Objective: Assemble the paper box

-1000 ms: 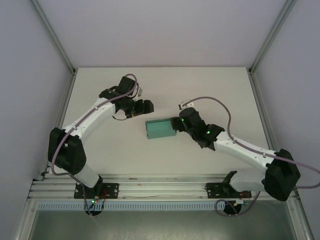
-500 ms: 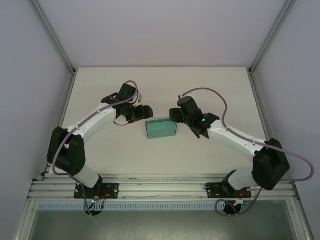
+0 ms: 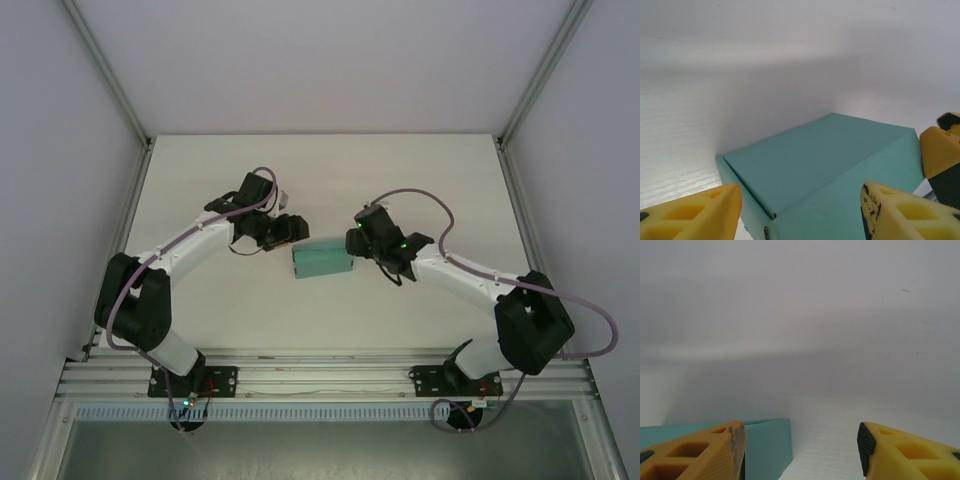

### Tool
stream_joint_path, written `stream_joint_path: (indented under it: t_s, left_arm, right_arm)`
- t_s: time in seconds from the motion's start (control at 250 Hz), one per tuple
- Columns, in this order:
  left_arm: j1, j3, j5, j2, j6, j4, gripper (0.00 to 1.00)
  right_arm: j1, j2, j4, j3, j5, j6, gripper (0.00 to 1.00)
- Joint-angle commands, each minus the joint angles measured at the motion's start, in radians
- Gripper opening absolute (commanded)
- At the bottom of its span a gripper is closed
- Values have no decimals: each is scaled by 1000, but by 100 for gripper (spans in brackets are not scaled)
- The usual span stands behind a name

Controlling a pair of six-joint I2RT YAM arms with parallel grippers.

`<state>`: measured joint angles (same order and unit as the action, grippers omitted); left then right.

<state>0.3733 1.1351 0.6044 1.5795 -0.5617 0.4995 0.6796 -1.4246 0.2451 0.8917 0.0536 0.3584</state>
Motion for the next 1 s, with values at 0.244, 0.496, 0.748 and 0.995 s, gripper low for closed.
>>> stream_joint_path:
  t_s: [0.244,0.496,0.748,0.995]
  left_arm:
    - [19,-119,34,-28,-12,-92,62]
    - [19,-288,38,-27,-31,-273,50]
    - [25,-530,-9,-31,4,-562,19]
    - [48,-621,-39,9,89,-710,0]
  right_arm:
    - [-2,-14,-160,-246,-27,-8,56]
    - [-3,-35,-263,-332,-42,-22,52]
    - [-2,-49,-454,-442,-110,-41,48]
    - [-3,-117,-630,-526,-163,-148,44]
